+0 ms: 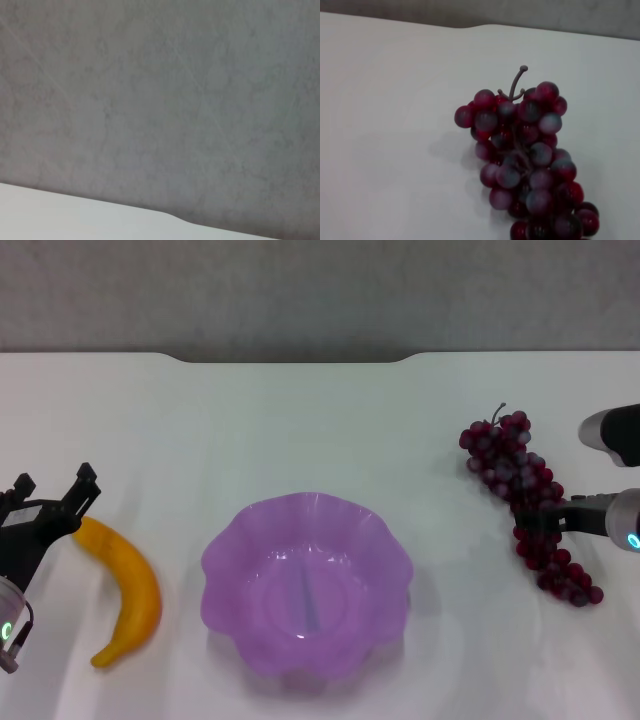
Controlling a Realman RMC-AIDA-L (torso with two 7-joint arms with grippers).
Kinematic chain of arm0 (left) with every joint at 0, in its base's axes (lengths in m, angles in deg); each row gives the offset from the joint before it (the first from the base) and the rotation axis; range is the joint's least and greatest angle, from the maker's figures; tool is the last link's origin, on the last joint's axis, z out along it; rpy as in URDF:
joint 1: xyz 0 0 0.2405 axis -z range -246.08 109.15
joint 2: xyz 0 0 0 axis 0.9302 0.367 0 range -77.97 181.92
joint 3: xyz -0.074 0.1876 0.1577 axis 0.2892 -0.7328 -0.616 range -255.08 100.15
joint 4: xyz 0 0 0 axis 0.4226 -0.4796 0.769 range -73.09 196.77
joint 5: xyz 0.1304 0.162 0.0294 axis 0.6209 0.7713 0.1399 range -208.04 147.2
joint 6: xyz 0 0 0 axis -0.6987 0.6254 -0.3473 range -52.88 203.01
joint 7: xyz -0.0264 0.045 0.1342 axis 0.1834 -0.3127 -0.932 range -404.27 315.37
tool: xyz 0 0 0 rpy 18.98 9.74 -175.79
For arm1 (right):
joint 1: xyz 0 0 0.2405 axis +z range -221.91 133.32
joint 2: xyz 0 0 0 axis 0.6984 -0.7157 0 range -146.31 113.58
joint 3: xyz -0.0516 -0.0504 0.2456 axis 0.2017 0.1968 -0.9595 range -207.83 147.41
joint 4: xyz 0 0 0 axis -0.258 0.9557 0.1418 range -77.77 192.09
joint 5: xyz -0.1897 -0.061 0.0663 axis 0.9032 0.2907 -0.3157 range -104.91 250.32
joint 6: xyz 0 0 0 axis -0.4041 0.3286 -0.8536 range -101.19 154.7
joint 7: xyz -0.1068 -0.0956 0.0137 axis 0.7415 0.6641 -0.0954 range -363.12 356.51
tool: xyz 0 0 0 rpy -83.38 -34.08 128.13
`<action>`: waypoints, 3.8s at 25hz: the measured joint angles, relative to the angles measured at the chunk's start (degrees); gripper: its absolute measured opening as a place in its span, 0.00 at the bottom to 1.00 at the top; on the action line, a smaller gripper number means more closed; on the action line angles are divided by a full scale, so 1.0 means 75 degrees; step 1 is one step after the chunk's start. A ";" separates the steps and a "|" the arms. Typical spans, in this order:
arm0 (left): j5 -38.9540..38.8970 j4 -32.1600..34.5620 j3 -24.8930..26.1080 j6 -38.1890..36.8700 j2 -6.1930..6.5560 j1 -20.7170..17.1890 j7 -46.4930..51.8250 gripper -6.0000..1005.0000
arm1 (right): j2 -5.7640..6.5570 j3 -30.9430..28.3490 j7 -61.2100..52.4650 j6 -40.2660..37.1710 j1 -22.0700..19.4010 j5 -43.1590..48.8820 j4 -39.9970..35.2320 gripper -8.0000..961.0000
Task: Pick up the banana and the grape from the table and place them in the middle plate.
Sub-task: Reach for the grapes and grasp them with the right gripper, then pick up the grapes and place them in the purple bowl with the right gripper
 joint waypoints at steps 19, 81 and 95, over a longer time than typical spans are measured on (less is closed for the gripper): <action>0.0026 0.0044 0.0000 -0.0001 0.0012 0.0026 0.0014 0.89 | -0.0058 0.0328 0.0019 -0.0483 0.0257 -0.0281 -0.0495 0.92; 0.0011 0.0001 0.0001 -0.0001 -0.0003 -0.0034 0.0013 0.89 | -0.0063 0.1781 0.0028 -0.2670 -0.0437 -0.0882 -0.0897 0.35; 0.0049 0.0011 0.0000 0.0000 0.0014 -0.0036 0.0049 0.89 | -0.0044 0.1792 0.0058 -0.2907 -0.0908 -0.0810 -0.0232 0.31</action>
